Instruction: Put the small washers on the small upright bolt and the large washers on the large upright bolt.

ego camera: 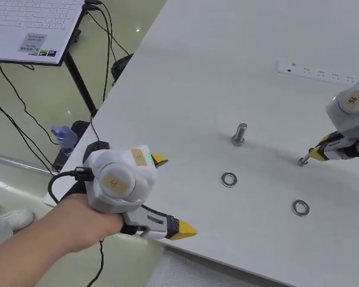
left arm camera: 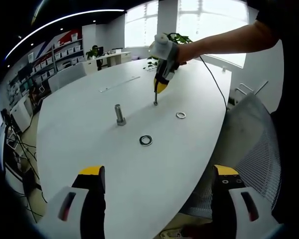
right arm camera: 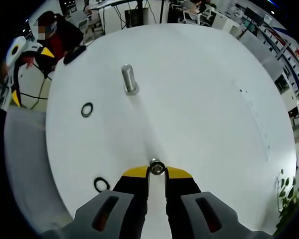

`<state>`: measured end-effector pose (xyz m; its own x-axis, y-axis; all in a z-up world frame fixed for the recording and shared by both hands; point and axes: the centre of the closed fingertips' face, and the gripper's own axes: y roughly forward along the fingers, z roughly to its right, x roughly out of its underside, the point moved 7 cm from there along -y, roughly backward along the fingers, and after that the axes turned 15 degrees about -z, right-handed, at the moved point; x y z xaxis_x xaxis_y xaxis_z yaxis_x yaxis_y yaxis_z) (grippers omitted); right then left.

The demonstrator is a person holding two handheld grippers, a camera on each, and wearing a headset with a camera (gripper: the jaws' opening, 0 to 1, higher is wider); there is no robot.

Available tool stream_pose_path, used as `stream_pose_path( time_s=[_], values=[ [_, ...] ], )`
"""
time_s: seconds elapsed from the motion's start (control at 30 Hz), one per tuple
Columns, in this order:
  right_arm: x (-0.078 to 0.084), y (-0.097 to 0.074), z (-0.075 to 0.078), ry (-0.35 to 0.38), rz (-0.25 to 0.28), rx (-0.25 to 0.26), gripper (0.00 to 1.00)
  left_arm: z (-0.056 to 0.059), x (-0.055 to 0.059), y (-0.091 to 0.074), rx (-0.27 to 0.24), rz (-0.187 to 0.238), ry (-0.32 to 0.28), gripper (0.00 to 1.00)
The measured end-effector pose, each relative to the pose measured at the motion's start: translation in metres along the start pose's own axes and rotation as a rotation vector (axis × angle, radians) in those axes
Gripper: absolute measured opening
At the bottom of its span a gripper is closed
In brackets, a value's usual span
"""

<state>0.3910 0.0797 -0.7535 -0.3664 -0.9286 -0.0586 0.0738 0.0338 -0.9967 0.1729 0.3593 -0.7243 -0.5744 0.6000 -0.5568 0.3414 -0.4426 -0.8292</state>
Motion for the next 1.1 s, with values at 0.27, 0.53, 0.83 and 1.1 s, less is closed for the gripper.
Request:
stream_pose_path(
  time_s=[0.27, 0.53, 0.83, 1.1],
  values=[
    [-0.003, 0.008, 0.001, -0.019, -0.016, 0.002, 0.12, -0.001, 0.002, -0.001, -0.003, 0.001, -0.004, 0.88],
    [-0.003, 0.017, -0.001, -0.032, -0.033, 0.0, 0.12, 0.0, 0.005, 0.002, 0.005, -0.013, -0.005, 0.88],
    [-0.003, 0.028, -0.004, -0.041, -0.047, -0.002, 0.12, 0.0, 0.008, 0.004, 0.011, -0.021, -0.014, 0.87],
    [-0.003, 0.037, -0.004, -0.045, -0.054, -0.008, 0.13, -0.001, 0.009, 0.007, 0.02, -0.025, -0.019, 0.86]
  ],
)
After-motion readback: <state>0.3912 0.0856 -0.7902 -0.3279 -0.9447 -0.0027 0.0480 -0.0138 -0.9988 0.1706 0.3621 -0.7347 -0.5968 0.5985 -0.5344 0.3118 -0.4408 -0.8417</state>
